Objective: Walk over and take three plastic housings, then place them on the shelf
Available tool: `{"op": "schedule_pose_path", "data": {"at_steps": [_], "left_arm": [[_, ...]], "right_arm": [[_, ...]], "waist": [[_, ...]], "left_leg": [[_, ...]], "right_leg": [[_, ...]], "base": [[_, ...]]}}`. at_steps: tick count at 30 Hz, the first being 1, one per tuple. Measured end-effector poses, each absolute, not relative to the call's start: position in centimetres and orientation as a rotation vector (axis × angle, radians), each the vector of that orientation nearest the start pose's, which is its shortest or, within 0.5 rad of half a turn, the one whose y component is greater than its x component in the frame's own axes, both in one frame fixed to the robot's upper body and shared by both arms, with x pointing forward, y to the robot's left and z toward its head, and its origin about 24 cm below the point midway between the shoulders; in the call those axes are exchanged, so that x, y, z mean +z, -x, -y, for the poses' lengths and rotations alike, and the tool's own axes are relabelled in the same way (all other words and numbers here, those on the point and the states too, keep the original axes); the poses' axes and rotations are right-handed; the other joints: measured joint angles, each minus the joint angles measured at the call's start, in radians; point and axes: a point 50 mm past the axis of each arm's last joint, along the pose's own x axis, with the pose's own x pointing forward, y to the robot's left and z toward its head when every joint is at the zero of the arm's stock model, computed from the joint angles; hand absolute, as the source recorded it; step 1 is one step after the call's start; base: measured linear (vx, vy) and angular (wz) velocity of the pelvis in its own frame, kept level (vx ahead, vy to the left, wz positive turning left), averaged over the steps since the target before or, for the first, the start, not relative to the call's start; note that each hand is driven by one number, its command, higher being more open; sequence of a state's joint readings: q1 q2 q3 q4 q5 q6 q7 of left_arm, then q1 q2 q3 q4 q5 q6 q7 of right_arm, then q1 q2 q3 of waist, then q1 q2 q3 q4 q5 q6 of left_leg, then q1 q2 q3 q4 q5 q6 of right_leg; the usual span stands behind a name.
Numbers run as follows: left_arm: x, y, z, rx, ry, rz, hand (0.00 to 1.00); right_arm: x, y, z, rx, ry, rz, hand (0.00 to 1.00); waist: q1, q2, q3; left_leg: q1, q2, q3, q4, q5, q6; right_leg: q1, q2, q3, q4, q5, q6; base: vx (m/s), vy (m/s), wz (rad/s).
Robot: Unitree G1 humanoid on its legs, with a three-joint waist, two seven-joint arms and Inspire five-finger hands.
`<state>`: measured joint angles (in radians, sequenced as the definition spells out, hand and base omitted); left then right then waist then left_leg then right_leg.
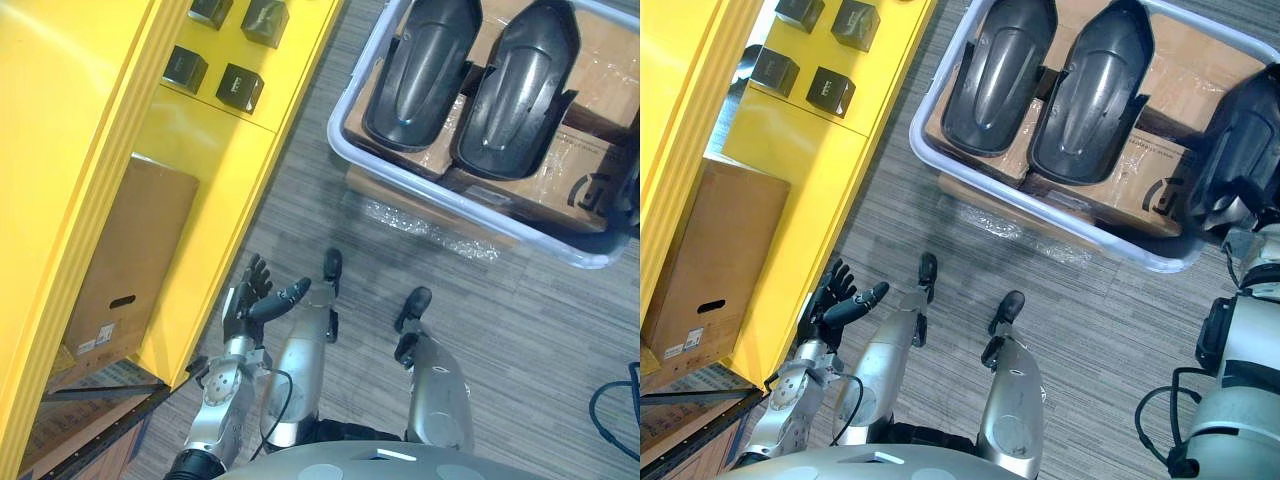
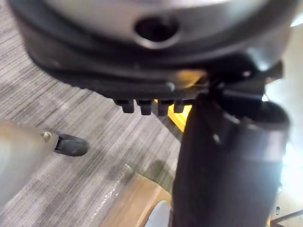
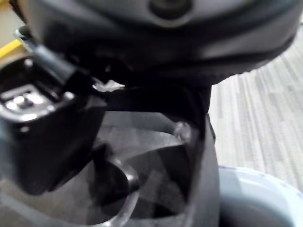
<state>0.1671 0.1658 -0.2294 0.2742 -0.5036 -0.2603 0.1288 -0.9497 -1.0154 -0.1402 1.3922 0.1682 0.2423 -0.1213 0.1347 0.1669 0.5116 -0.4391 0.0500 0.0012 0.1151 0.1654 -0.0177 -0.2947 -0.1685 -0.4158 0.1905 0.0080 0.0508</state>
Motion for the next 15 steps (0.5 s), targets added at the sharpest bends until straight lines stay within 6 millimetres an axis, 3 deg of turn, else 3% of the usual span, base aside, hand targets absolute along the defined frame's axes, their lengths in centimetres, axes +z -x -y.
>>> {"op": "schedule_pose_path", "data": {"at_steps": [8, 12, 15], "left_arm": [[-4.3, -19.1, -16.6, 0.144, 0.301, -0.281, 1.0], [-4.0, -18.8, -17.9, 0.182, 0.279, -0.274, 1.0], [-3.9, -18.7, -18.3, 0.18, 0.265, -0.279, 1.0]], "right_arm": [[15.2, -25.8, 46.8, -0.969, 0.249, -0.436, 0.0], [11.8, -24.9, 46.4, -0.96, 0.227, -0.49, 0.0], [10.6, -24.6, 46.1, -0.975, 0.194, -0.491, 0.0]], "waist": [[-0.005, -0.032, 0.003], [-0.015, -0.086, 0.001], [-0.031, -0.109, 0.002]], "left_leg": [[0.033, -0.001, 0.009, -0.039, 0.017, 0.0], [0.066, 0.006, 0.017, -0.06, 0.021, -0.003], [0.096, 0.006, 0.022, -0.076, 0.024, -0.006]], "right_leg": [[0.014, 0.006, 0.009, -0.004, 0.002, 0.002], [0.042, 0.015, 0.011, -0.02, 0.002, 0.002], [0.071, 0.017, 0.012, -0.037, 0.004, 0.006]], "base": [[0.0, -0.011, 0.0], [0.02, -0.02, -0.01], [0.02, -0.015, -0.03]]}}
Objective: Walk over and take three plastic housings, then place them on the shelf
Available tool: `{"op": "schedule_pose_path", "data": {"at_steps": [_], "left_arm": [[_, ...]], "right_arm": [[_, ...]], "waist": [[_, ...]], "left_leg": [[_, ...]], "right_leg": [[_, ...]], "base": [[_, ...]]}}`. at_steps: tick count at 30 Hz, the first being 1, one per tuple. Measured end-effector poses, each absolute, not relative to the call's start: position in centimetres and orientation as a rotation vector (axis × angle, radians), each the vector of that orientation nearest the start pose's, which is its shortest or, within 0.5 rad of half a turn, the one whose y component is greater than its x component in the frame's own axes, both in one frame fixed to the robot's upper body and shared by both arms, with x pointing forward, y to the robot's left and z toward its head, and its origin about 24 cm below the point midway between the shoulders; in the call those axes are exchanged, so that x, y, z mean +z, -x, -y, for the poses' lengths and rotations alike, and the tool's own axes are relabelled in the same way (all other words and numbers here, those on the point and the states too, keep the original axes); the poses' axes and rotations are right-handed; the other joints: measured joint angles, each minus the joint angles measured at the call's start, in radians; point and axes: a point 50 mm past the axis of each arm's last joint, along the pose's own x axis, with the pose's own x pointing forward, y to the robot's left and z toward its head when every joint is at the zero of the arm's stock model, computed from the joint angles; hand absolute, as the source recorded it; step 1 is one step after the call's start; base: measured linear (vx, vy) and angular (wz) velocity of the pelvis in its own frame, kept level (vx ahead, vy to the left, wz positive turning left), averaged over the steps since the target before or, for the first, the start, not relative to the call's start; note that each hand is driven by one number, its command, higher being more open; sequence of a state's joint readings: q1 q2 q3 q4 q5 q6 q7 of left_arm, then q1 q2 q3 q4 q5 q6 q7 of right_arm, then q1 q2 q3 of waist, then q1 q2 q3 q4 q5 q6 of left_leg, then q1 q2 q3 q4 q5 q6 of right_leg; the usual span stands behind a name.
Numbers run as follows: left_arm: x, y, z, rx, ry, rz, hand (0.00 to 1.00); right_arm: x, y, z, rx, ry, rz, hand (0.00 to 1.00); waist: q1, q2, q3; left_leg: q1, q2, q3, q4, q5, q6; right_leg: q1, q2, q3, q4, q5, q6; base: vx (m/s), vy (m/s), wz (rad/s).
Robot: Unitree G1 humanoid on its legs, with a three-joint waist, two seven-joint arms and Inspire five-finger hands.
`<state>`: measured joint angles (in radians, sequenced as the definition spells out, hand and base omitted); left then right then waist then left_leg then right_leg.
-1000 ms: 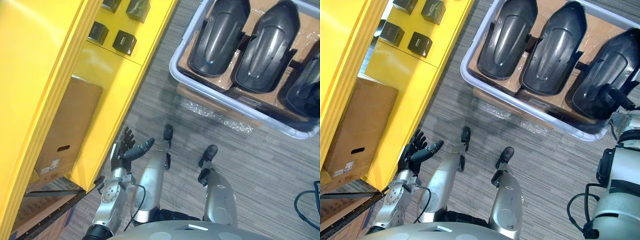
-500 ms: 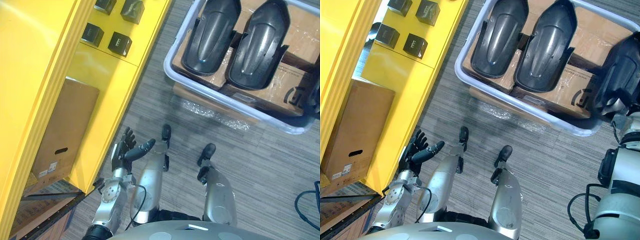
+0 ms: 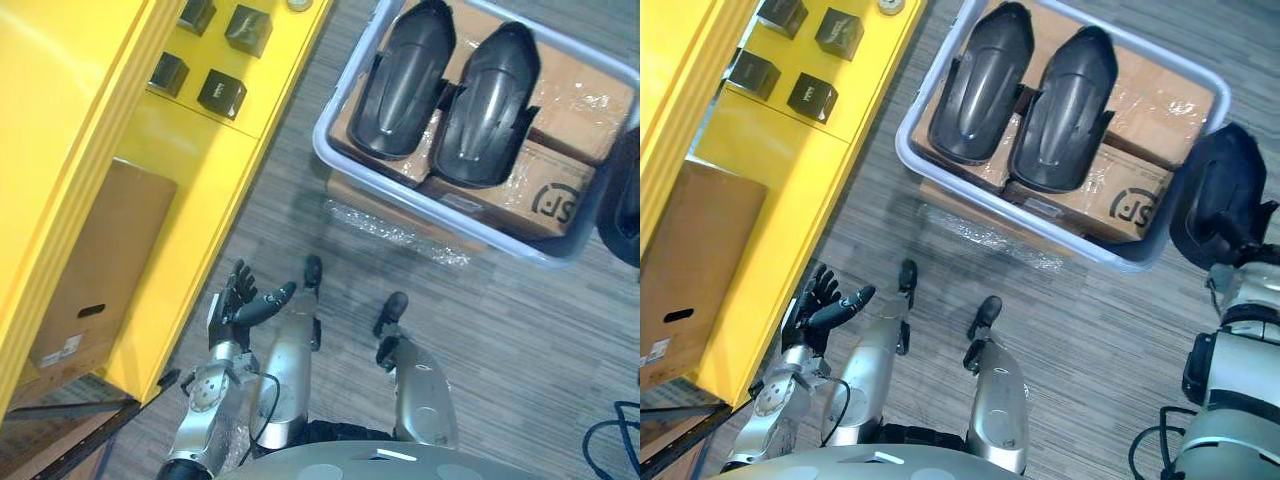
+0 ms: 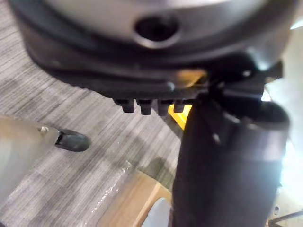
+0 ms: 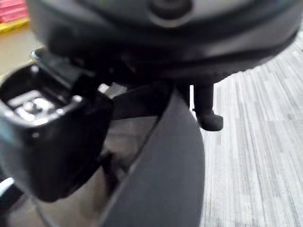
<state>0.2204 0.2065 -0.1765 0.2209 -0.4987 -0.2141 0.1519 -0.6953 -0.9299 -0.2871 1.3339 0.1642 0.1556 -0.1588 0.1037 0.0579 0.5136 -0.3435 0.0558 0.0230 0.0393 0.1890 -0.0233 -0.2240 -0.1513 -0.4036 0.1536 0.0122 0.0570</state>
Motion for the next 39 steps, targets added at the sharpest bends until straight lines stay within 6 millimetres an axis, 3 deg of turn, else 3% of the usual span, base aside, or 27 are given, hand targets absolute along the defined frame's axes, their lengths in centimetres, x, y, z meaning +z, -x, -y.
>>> {"op": "schedule_pose_path", "data": {"at_steps": [4, 7, 13, 15, 20, 26, 33, 39], "left_arm": [[-3.1, -18.4, -18.4, 0.173, 0.269, -0.246, 1.0], [-2.1, -18.2, -19.1, 0.195, 0.245, -0.199, 1.0], [-1.4, -18.5, -19.8, 0.232, 0.239, -0.162, 1.0], [-1.1, -18.7, -20.2, 0.244, 0.239, -0.147, 1.0], [0.1, -20.1, -19.9, 0.208, 0.246, -0.111, 1.0], [1.0, -21.7, -18.5, 0.081, 0.506, -0.137, 1.0], [0.1, -22.9, -15.5, -0.143, 0.791, -0.312, 1.0], [2.5, -25.4, -13.0, -0.332, 0.852, -0.265, 1.0]], "right_arm": [[10.4, -23.5, 46.6, -1.046, 0.251, -0.459, 0.0], [11.3, -23.7, 46.3, -1.104, 0.342, -0.355, 0.0], [12.4, -24.2, 44.2, -1.149, 0.497, -0.182, 0.0], [12.5, -24.9, 42.6, -1.133, 0.516, -0.11, 0.0], [13.5, -25.6, 39.4, -1.062, 0.591, 0.021, 0.0], [14.9, -26.1, 36.1, -1.015, 0.711, 0.144, 0.0], [17.0, -27.7, 31.9, -0.838, 0.865, 0.399, 0.0], [19.2, -28.5, 26.9, -0.62, 0.845, 0.682, 0.0]], "waist": [[-0.001, -0.012, 0.0], [-0.013, -0.028, -0.007], [-0.043, -0.069, -0.1], [-0.053, -0.083, -0.141], [-0.055, -0.086, -0.216], [-0.059, -0.077, -0.285], [-0.081, -0.062, -0.351], [-0.085, -0.036, -0.381]], "left_leg": [[0.056, -0.002, 0.011, -0.04, 0.008, 0.002], [0.109, -0.005, 0.027, -0.078, 0.014, 0.003], [0.157, -0.013, 0.042, -0.124, 0.015, 0.006], [0.183, -0.014, 0.048, -0.124, 0.005, 0.004], [0.228, -0.013, 0.066, -0.128, -0.021, -0.001], [0.285, -0.013, 0.098, -0.128, -0.054, -0.002], [0.329, -0.01, 0.151, -0.128, -0.066, -0.003], [0.342, -0.008, 0.166, -0.128, -0.058, -0.006]], "right_leg": [[0.044, 0.003, 0.009, -0.026, 0.004, 0.009], [0.077, 0.003, 0.022, -0.042, 0.006, 0.013], [0.123, 0.004, 0.027, -0.094, 0.018, 0.024], [0.152, 0.005, 0.027, -0.108, 0.018, 0.024], [0.203, 0.004, 0.032, -0.141, 0.018, 0.025], [0.252, -0.003, 0.038, -0.141, 0.017, 0.026], [0.279, -0.008, 0.05, -0.141, 0.018, 0.027], [0.291, -0.008, 0.05, -0.145, 0.022, 0.033]], "base": [[0.03, -0.009, -0.05], [0.06, -0.016, -0.11], [0.11, -0.024, -0.04], [0.11, -0.033, -0.03], [0.07, -0.02, -0.1], [0.03, 0.003, -0.11], [-0.01, 0.015, -0.08], [-0.01, 0.003, -0.01]]}}
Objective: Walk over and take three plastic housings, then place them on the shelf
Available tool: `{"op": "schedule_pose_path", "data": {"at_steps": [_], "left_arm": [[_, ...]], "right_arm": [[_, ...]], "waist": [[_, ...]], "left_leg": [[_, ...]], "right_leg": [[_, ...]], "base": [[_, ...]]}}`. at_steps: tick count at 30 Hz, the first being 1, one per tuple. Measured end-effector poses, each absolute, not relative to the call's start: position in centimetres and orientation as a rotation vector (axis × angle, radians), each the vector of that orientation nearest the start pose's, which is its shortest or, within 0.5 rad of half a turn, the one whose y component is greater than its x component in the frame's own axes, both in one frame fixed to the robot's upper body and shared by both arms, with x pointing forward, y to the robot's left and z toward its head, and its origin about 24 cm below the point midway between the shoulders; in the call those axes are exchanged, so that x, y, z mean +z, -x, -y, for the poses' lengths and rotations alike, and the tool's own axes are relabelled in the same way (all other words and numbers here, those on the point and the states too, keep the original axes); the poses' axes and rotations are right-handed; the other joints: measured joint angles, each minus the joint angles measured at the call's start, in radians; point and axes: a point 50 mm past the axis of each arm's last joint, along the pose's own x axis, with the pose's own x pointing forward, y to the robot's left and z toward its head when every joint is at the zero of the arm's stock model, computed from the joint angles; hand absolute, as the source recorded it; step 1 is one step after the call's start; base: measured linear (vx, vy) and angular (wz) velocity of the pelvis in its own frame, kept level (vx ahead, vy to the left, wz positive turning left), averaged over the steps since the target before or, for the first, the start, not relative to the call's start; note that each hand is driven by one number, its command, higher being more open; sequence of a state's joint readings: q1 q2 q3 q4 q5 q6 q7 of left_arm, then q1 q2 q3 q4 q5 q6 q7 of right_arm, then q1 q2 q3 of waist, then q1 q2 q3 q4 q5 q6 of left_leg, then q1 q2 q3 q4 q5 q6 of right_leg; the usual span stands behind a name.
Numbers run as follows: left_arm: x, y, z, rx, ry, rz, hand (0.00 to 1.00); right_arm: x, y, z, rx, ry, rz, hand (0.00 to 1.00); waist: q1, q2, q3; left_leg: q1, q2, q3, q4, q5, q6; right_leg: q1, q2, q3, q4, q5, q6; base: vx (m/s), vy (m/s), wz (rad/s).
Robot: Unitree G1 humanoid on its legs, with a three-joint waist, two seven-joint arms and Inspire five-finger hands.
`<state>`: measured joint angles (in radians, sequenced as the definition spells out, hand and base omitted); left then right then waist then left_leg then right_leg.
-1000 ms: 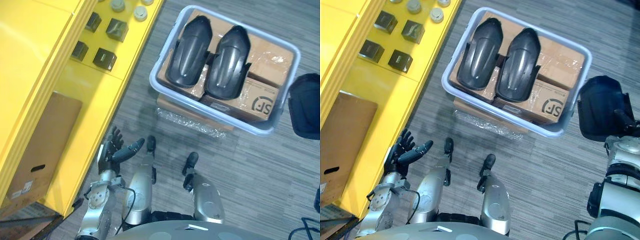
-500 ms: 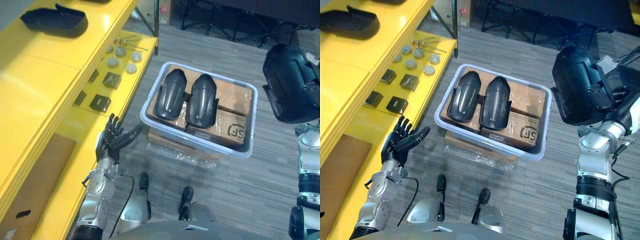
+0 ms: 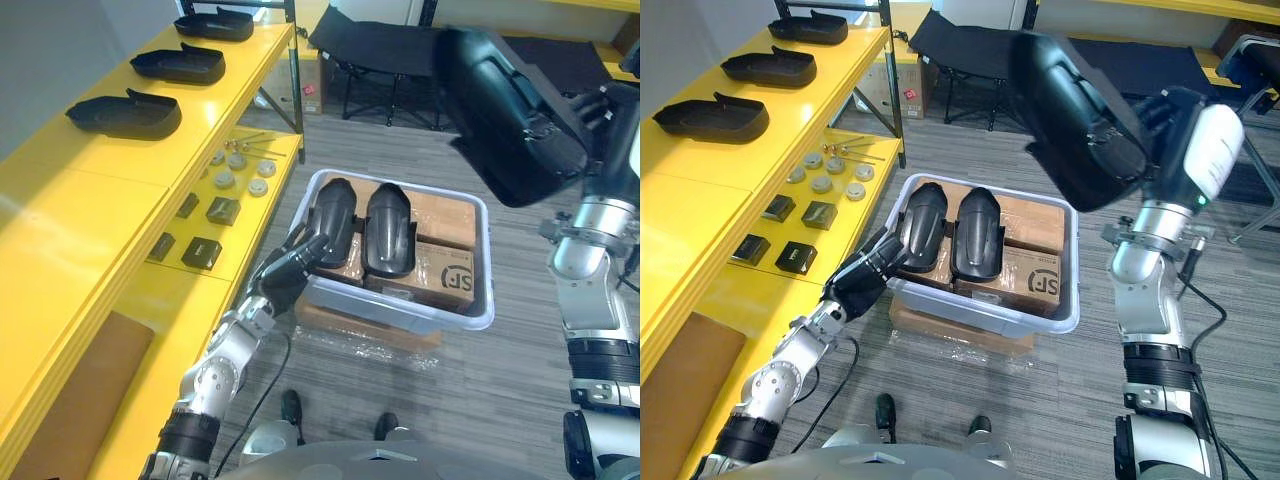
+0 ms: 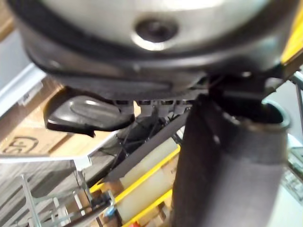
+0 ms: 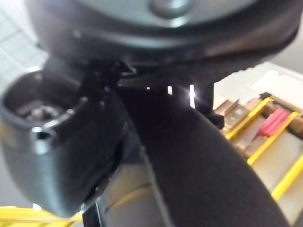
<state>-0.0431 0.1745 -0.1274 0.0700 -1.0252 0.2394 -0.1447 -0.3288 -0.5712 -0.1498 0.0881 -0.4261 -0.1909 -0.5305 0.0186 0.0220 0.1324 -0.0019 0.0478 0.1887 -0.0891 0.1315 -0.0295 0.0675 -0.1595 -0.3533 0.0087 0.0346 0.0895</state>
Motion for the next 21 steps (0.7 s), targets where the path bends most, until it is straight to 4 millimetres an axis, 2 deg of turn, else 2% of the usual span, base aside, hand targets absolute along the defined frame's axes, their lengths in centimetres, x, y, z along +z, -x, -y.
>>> {"op": "schedule_pose_path", "data": {"at_steps": [3, 6, 9, 12, 17, 21], "left_arm": [[3.2, -25.9, -12.7, -0.353, 0.88, -0.246, 1.0], [3.2, -25.9, -12.4, -0.364, 0.899, -0.244, 1.0], [3.4, -25.9, -11.8, -0.387, 0.956, -0.243, 1.0], [3.8, -26.0, -11.0, -0.409, 0.965, -0.225, 1.0], [3.9, -25.8, -9.8, -0.436, 1.007, -0.219, 1.0], [4.0, -25.7, -9.3, -0.431, 1.067, -0.213, 1.0]], "right_arm": [[19.5, -28.4, 24.5, -0.501, 0.817, 0.775, 0.0], [18.9, -28.5, 22.5, -0.418, 0.759, 0.809, 0.0], [17.5, -28.6, 20.5, -0.325, 0.708, 0.791, 0.0], [14.7, -28.0, 18.6, -0.206, 0.679, 0.713, 0.0], [11.6, -27.1, 16.8, -0.067, 0.666, 0.604, 0.0], [11.1, -26.9, 16.2, -0.034, 0.627, 0.584, 0.0]], "waist": [[-0.001, 0.001, -0.013], [-0.008, 0.001, -0.029], [-0.011, 0.001, -0.03], [-0.016, 0.002, -0.03], [-0.022, 0.01, -0.036], [-0.023, 0.014, -0.045]], "left_leg": [[0.012, -0.002, -0.001, 0.0, 0.008, 0.005], [0.014, -0.004, -0.001, 0.0, 0.01, 0.006], [0.014, -0.006, -0.001, 0.0, 0.018, 0.008], [0.014, -0.008, -0.001, -0.001, 0.02, 0.009], [0.013, -0.008, -0.001, -0.001, 0.021, 0.009], [0.011, -0.007, 0.0, -0.001, 0.023, 0.007]], "right_leg": [[0.02, 0.001, -0.002, -0.017, 0.003, 0.004], [0.025, 0.003, -0.003, -0.024, 0.007, 0.006], [0.026, 0.004, -0.001, -0.027, 0.012, 0.007], [0.026, 0.003, -0.001, -0.028, 0.013, 0.007], [0.025, 0.003, 0.001, -0.03, 0.015, 0.007], [0.026, 0.005, 0.001, -0.042, 0.02, 0.002]], "base": [[0.0, 0.0, 0.0], [0.0, 0.0, 0.0], [0.0, 0.0, 0.0], [-0.01, 0.007, 0.0], [0.0, 0.0, 0.0], [0.0, 0.0, 0.0]]}}
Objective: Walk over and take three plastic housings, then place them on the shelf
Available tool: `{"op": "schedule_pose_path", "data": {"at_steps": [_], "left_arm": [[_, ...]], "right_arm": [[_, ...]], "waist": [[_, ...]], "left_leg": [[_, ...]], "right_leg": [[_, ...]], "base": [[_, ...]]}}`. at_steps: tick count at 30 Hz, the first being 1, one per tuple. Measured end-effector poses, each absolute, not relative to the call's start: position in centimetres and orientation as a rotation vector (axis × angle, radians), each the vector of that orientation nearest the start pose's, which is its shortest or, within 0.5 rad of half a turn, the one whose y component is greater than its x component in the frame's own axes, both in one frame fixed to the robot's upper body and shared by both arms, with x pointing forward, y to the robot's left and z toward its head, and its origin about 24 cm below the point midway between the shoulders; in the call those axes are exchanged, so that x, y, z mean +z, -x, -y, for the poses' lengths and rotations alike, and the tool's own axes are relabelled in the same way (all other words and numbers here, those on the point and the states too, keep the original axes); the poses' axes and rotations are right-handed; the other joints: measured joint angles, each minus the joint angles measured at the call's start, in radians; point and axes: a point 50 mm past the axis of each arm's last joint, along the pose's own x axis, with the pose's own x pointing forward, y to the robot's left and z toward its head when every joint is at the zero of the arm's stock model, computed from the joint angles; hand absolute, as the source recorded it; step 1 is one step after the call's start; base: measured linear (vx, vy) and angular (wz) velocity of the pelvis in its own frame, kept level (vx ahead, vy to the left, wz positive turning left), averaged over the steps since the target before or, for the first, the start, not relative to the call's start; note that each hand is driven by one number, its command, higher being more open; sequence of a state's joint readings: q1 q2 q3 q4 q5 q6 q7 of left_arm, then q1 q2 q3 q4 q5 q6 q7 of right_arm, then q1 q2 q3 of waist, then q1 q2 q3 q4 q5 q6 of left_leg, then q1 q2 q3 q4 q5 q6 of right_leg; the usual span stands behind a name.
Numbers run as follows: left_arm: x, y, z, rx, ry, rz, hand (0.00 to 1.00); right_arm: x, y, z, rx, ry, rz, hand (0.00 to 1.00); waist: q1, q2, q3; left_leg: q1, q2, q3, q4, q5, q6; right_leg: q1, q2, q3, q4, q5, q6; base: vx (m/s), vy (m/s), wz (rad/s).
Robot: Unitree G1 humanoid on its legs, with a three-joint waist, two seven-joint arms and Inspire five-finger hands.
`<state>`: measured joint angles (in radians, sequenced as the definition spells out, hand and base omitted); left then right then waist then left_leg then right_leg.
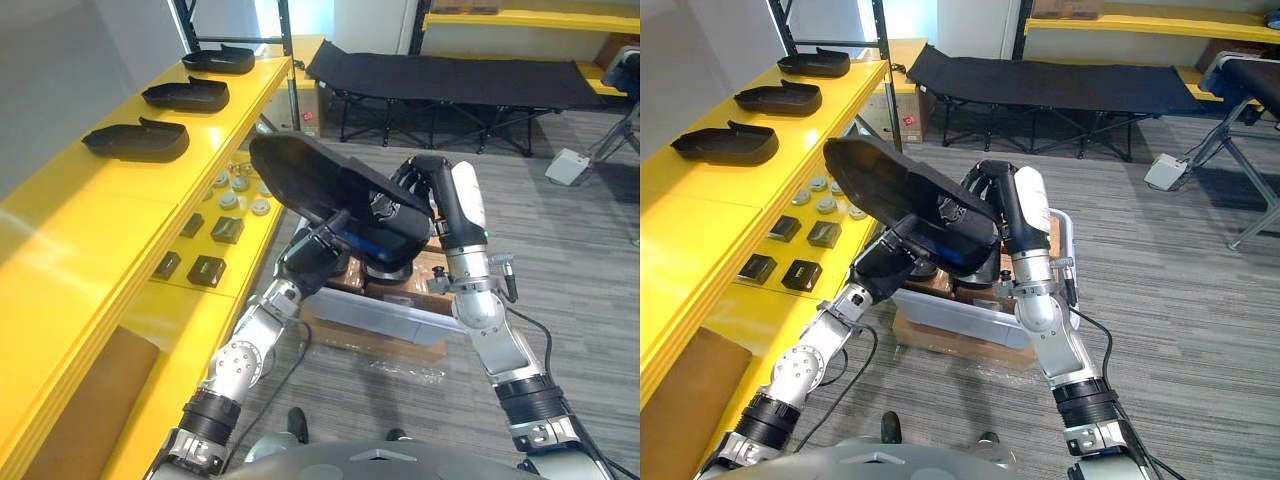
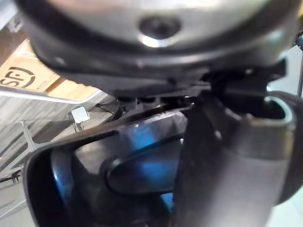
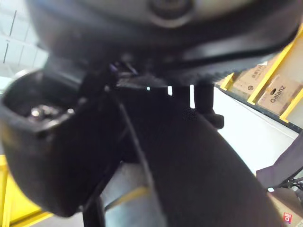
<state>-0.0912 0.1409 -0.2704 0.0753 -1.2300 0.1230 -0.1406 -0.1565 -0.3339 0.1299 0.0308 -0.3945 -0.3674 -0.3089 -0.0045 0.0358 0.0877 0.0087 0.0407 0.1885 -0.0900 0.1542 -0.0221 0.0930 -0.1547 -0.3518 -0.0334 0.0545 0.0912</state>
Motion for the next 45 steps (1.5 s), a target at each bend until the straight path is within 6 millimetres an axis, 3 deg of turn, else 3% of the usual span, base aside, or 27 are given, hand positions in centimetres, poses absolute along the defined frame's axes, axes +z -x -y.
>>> {"op": "schedule_pose_path", "data": {"at_steps": [1, 2, 10, 22, 23, 31, 38, 41, 45], "left_arm": [[4.0, -25.7, -9.3, -0.43, 1.082, -0.209, 1.0], [4.1, -25.7, -9.2, -0.426, 1.097, -0.2, 0.0], [4.3, -26.0, -9.4, -0.329, 1.117, -0.154, 0.0], [4.3, -26.0, -9.6, -0.297, 1.112, -0.135, 0.0], [4.3, -26.0, -9.5, -0.299, 1.11, -0.137, 0.0], [4.4, -25.9, -9.6, -0.291, 1.046, -0.121, 0.0], [7.1, -25.8, -9.8, -0.208, 0.709, 0.043, 0.0], [7.2, -25.8, -10.6, -0.094, 0.569, 0.089, 0.0], [6.5, -25.0, -13.4, 0.123, 0.391, 0.137, 0.0]], "right_arm": [[11.0, -26.8, 16.2, -0.032, 0.615, 0.579, 0.0], [10.7, -26.7, 16.1, -0.033, 0.59, 0.568, 0.0], [8.2, -25.2, 14.6, 0.047, 0.534, 0.48, 0.0], [7.5, -24.6, 13.5, 0.049, 0.49, 0.467, 0.0], [7.4, -24.6, 13.6, 0.044, 0.489, 0.463, 1.0], [6.1, -23.6, 13.4, 0.074, 0.431, 0.395, 1.0], [5.2, -23.4, 13.4, 0.089, 0.364, 0.3, 1.0], [5.0, -23.5, 13.0, 0.093, 0.321, 0.276, 1.0], [5.5, -23.2, 13.3, 0.084, 0.235, 0.264, 1.0]], "waist": [[0.001, -0.001, -0.005], [0.001, -0.004, -0.013], [0.001, -0.015, -0.037], [0.002, -0.041, -0.053], [0.002, -0.042, -0.054], [0.001, -0.043, -0.055], [0.002, -0.044, -0.056], [0.001, -0.044, -0.056], [0.001, -0.044, -0.056]], "left_leg": [[-0.001, 0.0, 0.0, 0.0, 0.0, 0.0], [-0.001, 0.0, 0.0, 0.0, 0.0, 0.0], [-0.001, -0.001, 0.001, 0.0, -0.001, -0.002], [-0.001, -0.001, 0.001, 0.0, -0.004, -0.006], [0.0, -0.001, 0.0, 0.0, -0.004, -0.006], [0.001, -0.002, 0.0, 0.0, -0.006, -0.007], [0.002, -0.001, 0.0, 0.0, -0.005, -0.007], [0.003, 0.0, 0.001, 0.0, -0.006, -0.008], [0.002, 0.002, 0.001, 0.0, -0.007, -0.009]], "right_leg": [[0.0, 0.0, 0.0, -0.005, 0.001, -0.001], [0.001, 0.0, 0.0, -0.006, 0.001, -0.002], [0.0, 0.0, 0.0, -0.005, 0.0, -0.003], [0.0, 0.0, 0.0, -0.005, -0.001, -0.005], [0.0, 0.0, -0.001, -0.005, -0.001, -0.005], [-0.001, 0.0, 0.0, -0.005, -0.002, -0.005], [0.0, 0.001, 0.0, -0.005, -0.002, -0.005], [0.0, 0.001, 0.001, -0.005, -0.002, -0.005], [0.0, 0.002, 0.003, -0.005, -0.002, -0.005]], "base": [[0.0, 0.0, 0.0], [0.0, 0.0, 0.0], [0.0, 0.0, 0.0], [0.0, 0.0, 0.0], [0.0, 0.0, 0.0], [0.0, 0.0, 0.0], [0.0, 0.0, 0.0], [0.0, 0.0, 0.0], [0.0, 0.0, 0.0]]}}
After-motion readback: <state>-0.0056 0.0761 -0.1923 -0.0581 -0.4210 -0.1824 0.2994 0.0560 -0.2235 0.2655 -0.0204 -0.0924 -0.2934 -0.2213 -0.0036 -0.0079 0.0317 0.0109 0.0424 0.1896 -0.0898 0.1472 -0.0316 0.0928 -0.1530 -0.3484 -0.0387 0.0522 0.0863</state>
